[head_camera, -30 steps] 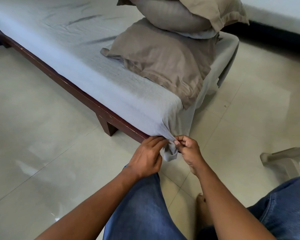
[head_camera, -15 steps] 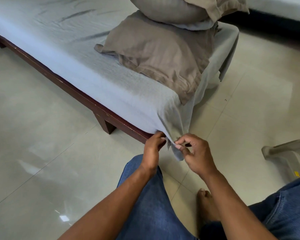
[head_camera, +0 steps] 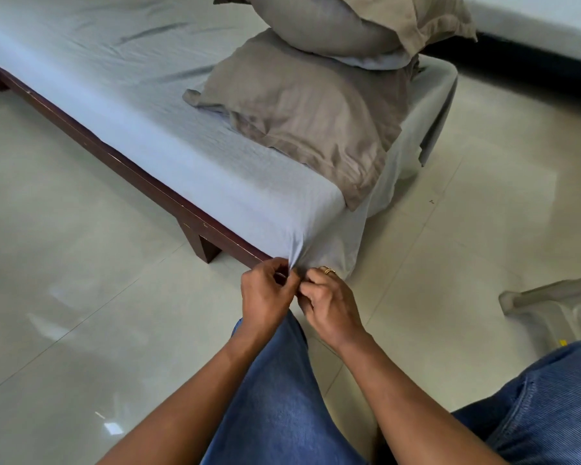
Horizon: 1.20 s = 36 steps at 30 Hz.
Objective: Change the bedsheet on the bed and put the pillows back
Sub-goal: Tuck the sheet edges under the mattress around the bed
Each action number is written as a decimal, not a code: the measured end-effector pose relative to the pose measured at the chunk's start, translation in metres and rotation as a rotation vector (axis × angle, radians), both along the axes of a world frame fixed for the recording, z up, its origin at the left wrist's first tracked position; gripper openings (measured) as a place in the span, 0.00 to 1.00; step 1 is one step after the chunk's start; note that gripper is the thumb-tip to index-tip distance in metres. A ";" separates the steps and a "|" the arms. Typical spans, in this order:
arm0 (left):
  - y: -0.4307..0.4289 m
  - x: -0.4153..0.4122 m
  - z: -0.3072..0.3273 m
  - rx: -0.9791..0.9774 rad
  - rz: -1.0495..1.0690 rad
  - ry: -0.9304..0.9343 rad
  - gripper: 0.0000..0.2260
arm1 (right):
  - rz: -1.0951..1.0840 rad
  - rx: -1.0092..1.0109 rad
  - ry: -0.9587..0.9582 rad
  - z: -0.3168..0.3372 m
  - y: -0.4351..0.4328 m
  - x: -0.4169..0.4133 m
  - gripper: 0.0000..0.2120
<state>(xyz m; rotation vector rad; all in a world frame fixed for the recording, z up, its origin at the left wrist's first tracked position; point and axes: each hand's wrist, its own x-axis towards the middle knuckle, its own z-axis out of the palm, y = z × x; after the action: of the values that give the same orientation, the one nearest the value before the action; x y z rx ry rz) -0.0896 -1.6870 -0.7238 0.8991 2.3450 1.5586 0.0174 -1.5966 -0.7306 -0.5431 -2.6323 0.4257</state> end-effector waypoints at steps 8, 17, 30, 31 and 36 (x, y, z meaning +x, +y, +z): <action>-0.005 -0.033 -0.002 -0.076 -0.104 0.026 0.07 | 0.030 0.046 0.077 0.005 0.008 0.011 0.16; 0.001 -0.045 -0.008 0.018 -0.001 0.105 0.07 | 0.005 0.128 -0.381 -0.004 -0.022 -0.027 0.33; -0.028 -0.050 -0.030 -0.154 -0.307 0.515 0.27 | 0.018 -0.046 -0.369 -0.008 -0.014 -0.045 0.41; -0.026 -0.048 -0.029 -0.178 -0.306 0.523 0.26 | 0.042 -0.092 -0.337 -0.006 -0.011 -0.043 0.40; -0.015 -0.040 -0.030 -0.353 -0.362 0.602 0.27 | 0.039 -0.210 -0.141 -0.001 -0.009 -0.014 0.33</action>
<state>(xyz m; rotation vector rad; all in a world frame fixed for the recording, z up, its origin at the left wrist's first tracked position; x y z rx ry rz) -0.1300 -1.7023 -0.7540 1.7517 2.4963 0.7670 0.0037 -1.6052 -0.7318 -0.6089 -2.7538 0.7058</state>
